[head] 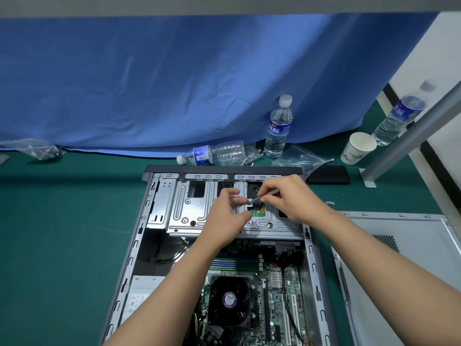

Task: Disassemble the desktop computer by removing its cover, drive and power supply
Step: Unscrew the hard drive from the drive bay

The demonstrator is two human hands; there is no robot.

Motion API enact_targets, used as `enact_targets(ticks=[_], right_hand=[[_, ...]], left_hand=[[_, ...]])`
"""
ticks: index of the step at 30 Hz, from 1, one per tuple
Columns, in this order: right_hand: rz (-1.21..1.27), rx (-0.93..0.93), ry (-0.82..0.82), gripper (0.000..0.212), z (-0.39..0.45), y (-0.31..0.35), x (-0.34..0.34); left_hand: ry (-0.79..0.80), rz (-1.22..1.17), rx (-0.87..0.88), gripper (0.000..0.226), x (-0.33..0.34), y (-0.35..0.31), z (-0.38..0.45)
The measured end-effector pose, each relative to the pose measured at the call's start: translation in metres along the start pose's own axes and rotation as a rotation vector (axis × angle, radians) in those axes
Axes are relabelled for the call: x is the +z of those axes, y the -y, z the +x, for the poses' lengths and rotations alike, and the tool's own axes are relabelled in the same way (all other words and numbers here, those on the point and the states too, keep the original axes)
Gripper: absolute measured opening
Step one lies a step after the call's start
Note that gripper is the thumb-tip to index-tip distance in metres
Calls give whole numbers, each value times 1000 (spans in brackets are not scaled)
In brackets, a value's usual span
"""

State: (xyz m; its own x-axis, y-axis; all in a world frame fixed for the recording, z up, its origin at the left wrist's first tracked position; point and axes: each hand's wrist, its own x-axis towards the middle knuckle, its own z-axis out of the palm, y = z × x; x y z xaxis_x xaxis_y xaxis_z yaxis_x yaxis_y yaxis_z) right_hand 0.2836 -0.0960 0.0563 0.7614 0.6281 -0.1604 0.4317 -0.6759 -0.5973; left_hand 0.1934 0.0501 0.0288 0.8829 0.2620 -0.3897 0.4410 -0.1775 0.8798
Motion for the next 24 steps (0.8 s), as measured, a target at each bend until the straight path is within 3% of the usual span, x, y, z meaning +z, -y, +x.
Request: enact_targets(ticks=[5, 9, 17, 24], right_hand=[[-230, -121, 116, 6, 11, 11, -7], [-375, -193, 173, 20, 19, 26, -8], [-211, -128, 92, 8, 11, 18, -7], [-295, -204, 117, 8, 13, 21, -9]], left_hand=[[-7, -13, -18, 44, 2, -1, 1], [-10, -31, -31, 44, 4, -3, 1], [-37, 51, -65, 34, 11, -9, 9], [-45, -42, -103, 27, 10, -8, 12]])
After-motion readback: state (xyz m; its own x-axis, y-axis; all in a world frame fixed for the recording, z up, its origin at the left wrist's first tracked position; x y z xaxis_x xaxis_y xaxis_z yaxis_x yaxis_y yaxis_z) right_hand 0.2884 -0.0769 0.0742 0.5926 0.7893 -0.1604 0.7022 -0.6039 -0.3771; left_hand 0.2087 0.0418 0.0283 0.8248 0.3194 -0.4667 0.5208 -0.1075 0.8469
